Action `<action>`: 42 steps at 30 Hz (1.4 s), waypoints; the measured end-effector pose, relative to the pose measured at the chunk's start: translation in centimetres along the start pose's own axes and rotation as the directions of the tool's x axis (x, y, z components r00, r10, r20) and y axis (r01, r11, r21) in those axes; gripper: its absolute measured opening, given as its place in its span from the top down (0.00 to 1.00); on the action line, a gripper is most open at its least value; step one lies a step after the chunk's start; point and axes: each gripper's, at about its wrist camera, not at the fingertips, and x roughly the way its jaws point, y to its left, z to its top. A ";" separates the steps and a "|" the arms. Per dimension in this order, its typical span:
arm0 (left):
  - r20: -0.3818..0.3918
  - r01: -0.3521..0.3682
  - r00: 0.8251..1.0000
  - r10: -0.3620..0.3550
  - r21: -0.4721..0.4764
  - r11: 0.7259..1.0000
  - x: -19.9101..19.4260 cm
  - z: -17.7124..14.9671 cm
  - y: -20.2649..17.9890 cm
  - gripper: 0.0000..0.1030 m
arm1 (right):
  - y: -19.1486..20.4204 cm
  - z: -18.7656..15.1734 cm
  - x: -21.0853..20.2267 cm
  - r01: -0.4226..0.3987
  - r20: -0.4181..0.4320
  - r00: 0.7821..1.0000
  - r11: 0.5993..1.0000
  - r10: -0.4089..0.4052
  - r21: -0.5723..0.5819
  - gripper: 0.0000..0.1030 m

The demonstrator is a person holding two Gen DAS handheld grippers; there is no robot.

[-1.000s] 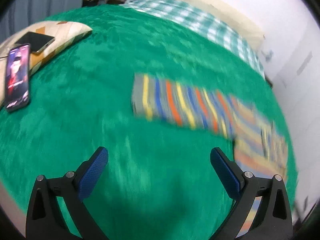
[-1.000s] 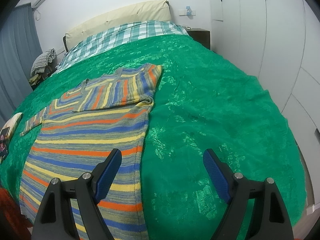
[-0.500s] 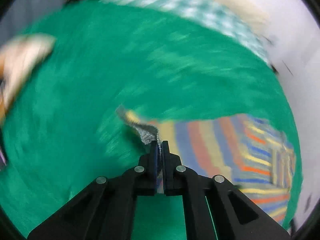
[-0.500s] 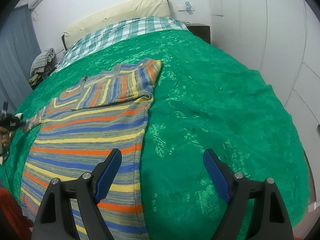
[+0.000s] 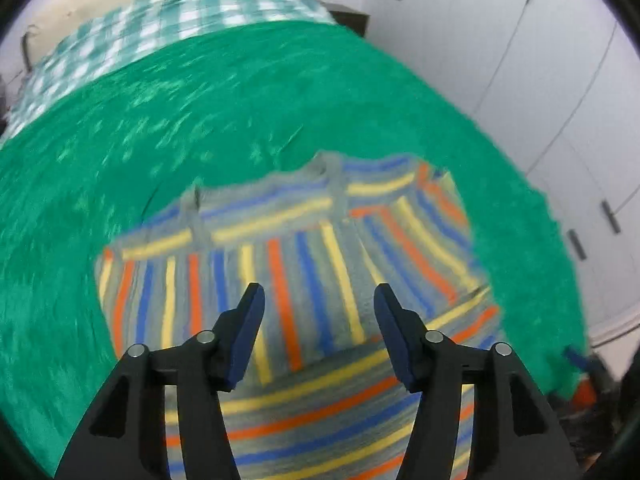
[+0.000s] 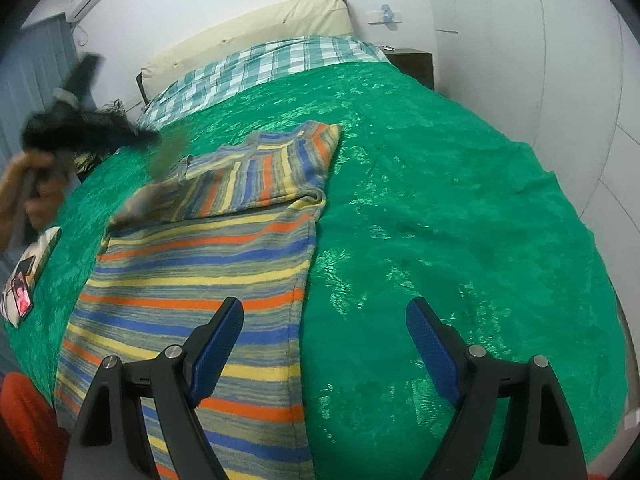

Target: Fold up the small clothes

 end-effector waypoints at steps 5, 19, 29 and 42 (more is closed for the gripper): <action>0.066 -0.021 0.997 0.032 -0.170 0.985 -4.8 -8.2 5.8 0.14 | -1.2 0.3 -0.5 -0.018 0.019 1.000 0.998 0.017 0.054 0.20; 0.040 -0.293 0.920 0.391 -0.590 0.752 -10.8 -28.1 18.8 0.11 | -3.2 0.4 -0.7 0.056 0.028 0.998 0.986 -0.061 0.158 0.20; 0.004 -0.402 0.888 0.460 -0.478 0.781 -8.3 -29.9 16.9 0.03 | -3.0 -0.2 -0.5 0.122 0.007 0.992 0.982 -0.124 0.147 0.20; 0.005 -0.428 0.874 0.486 -0.468 0.773 -7.5 -30.2 16.5 0.00 | -3.4 -0.4 -0.5 0.105 0.005 0.994 0.981 -0.108 0.163 0.20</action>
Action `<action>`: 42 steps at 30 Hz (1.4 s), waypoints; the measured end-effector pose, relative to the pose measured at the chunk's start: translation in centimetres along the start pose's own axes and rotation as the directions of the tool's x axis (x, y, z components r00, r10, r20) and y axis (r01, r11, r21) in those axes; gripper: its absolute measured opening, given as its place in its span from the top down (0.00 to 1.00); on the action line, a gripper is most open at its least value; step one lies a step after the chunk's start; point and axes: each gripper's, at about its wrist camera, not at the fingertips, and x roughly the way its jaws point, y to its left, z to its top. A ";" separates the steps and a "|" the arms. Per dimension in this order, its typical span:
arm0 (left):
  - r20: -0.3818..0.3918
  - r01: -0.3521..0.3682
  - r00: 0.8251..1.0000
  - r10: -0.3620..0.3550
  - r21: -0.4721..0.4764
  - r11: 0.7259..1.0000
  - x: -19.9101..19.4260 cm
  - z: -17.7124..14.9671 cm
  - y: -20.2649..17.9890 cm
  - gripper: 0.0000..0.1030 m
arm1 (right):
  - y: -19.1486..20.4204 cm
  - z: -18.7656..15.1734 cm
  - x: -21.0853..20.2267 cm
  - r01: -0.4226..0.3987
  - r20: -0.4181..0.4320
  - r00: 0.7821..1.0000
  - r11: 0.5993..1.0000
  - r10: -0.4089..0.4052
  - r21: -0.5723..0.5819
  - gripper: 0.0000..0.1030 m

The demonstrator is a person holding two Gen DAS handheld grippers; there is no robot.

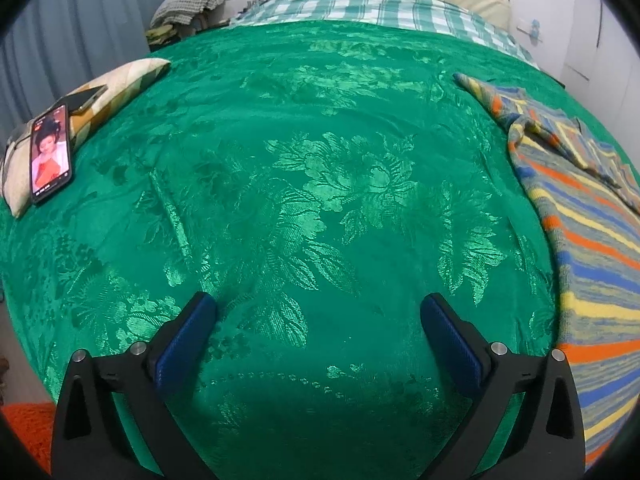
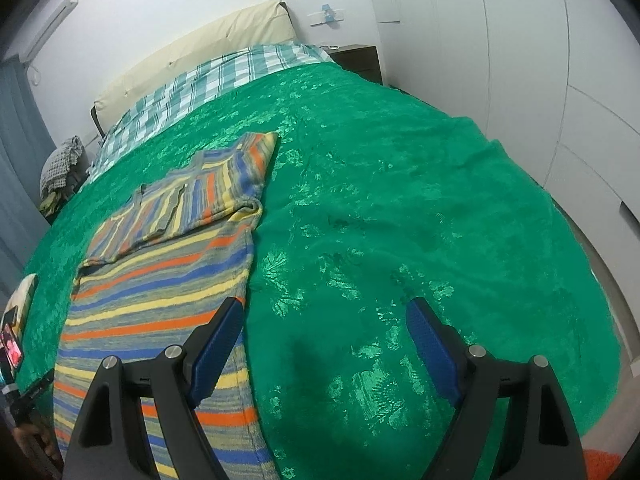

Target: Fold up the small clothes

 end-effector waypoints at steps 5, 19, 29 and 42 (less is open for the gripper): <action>0.001 -0.004 1.000 0.004 0.004 1.000 0.0 -0.1 -0.1 0.00 | 0.0 0.1 -0.1 -0.009 -0.001 1.000 1.000 0.009 0.005 0.20; -0.018 -0.012 1.000 0.012 0.012 1.000 0.2 0.1 -0.3 0.00 | 0.0 0.2 0.0 -0.005 -0.001 1.000 1.000 0.005 0.004 0.20; -0.022 -0.016 1.000 0.017 0.020 1.000 0.2 0.0 -0.3 0.00 | -0.1 0.4 0.0 -0.005 0.005 1.000 1.000 0.005 0.010 0.20; -0.020 -0.018 1.000 0.018 0.021 1.000 0.2 0.0 -0.4 0.00 | -0.1 0.3 0.0 -0.006 0.007 1.000 1.000 0.006 0.010 0.20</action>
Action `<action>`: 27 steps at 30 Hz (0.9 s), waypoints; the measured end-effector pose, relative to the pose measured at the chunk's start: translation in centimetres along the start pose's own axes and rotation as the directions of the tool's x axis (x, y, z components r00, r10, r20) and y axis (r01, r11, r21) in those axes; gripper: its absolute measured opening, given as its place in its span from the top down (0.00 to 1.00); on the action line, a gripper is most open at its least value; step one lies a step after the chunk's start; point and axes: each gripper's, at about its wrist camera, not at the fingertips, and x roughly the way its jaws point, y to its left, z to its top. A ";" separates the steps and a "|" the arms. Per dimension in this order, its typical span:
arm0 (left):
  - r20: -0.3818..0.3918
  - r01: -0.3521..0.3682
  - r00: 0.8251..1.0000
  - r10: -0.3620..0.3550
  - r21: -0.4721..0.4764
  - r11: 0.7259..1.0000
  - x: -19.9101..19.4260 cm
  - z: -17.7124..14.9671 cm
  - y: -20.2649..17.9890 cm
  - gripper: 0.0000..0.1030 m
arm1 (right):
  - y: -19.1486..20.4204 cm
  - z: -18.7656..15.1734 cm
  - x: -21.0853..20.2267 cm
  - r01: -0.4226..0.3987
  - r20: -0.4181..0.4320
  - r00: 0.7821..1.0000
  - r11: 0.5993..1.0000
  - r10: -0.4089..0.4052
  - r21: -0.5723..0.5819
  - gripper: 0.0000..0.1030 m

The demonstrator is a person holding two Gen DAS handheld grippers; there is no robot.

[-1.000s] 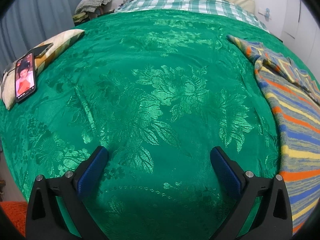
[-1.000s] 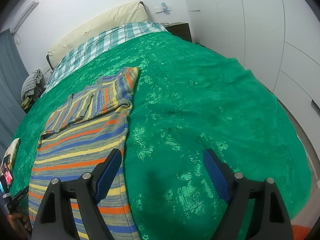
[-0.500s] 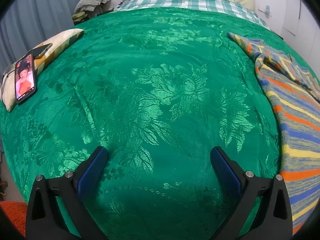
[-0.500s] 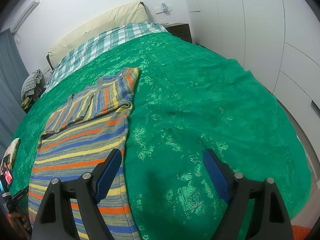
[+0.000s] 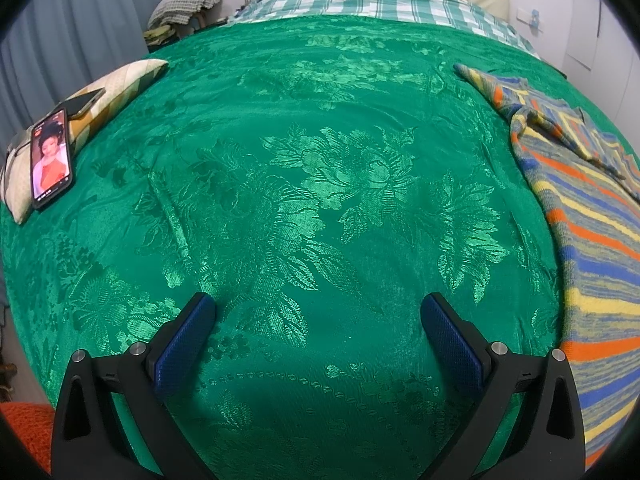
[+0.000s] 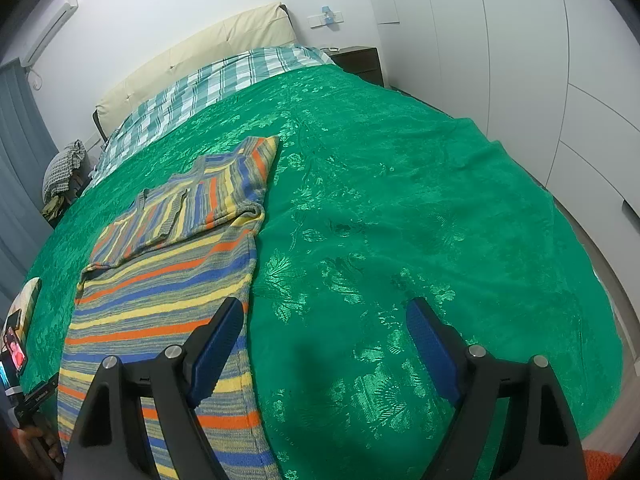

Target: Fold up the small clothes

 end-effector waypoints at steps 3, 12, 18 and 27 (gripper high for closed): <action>0.005 0.000 1.000 0.000 0.000 1.000 0.0 -0.1 0.0 0.00 | 0.0 0.0 0.0 0.001 0.001 1.000 1.000 -0.001 -0.002 0.20; 0.023 -0.003 1.000 0.003 0.004 1.000 -0.1 -0.3 0.1 0.01 | 0.0 0.0 0.0 0.003 0.000 1.000 1.000 -0.003 -0.003 0.20; 0.025 -0.004 1.000 0.004 0.005 1.000 -0.1 -0.3 0.0 0.01 | 0.0 0.0 0.1 0.003 -0.002 1.000 1.000 -0.003 -0.009 0.20; 0.030 -0.006 1.000 0.006 0.008 1.000 -0.2 -0.3 0.0 0.01 | 0.1 -0.1 0.2 0.005 -0.007 1.000 1.000 -0.005 -0.008 0.20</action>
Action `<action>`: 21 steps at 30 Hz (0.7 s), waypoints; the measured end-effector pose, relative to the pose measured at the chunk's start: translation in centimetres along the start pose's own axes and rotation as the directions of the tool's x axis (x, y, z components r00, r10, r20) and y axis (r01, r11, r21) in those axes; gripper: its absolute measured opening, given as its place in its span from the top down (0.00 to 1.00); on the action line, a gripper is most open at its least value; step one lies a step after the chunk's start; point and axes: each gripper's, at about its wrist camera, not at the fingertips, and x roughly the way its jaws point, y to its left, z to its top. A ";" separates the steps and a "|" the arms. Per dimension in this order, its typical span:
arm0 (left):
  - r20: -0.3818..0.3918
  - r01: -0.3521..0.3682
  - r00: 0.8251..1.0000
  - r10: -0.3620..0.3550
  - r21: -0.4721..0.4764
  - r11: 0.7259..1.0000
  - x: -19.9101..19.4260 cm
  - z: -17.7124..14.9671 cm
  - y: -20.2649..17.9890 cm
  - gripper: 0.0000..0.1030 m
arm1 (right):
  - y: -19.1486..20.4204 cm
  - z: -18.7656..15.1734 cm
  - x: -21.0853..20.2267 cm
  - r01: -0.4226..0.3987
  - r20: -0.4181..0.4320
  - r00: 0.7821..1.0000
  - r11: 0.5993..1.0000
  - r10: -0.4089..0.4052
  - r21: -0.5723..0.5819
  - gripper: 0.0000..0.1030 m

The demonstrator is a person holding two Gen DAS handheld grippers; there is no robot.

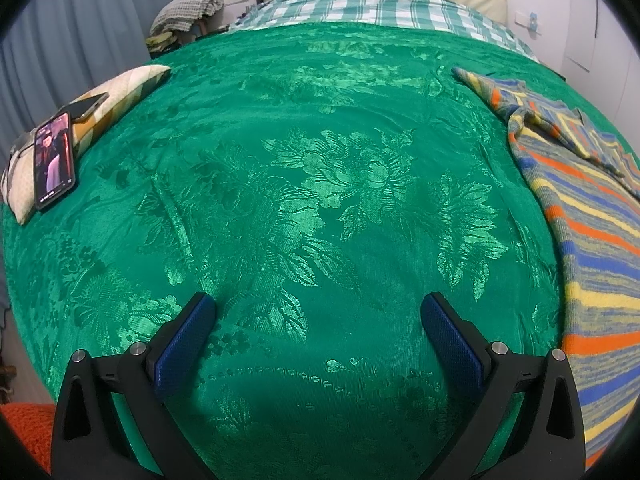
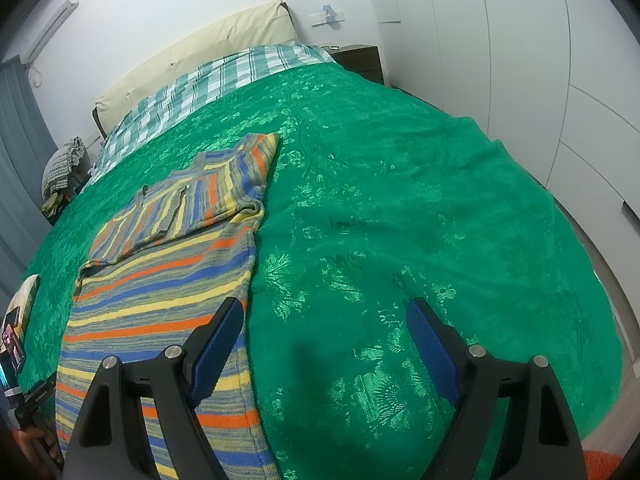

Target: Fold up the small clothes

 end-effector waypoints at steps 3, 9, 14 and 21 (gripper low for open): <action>0.000 0.000 1.000 0.000 0.000 1.000 0.0 0.0 0.0 0.01 | 0.0 -0.1 0.1 0.001 -0.002 1.000 1.000 -0.001 -0.004 0.20; 0.000 0.000 1.000 0.000 0.000 1.000 0.0 0.0 0.0 0.01 | 0.0 -0.1 0.1 0.002 -0.004 1.000 1.000 -0.002 -0.001 0.20; 0.001 0.000 1.000 0.000 0.000 1.000 0.0 -0.1 -0.1 0.01 | 0.0 0.0 0.1 0.001 -0.004 1.000 1.000 -0.001 -0.003 0.20; 0.001 -0.001 1.000 0.001 0.000 1.000 0.0 -0.1 -0.1 0.01 | 0.1 -0.2 0.3 -0.001 -0.005 1.000 1.000 0.001 -0.009 0.20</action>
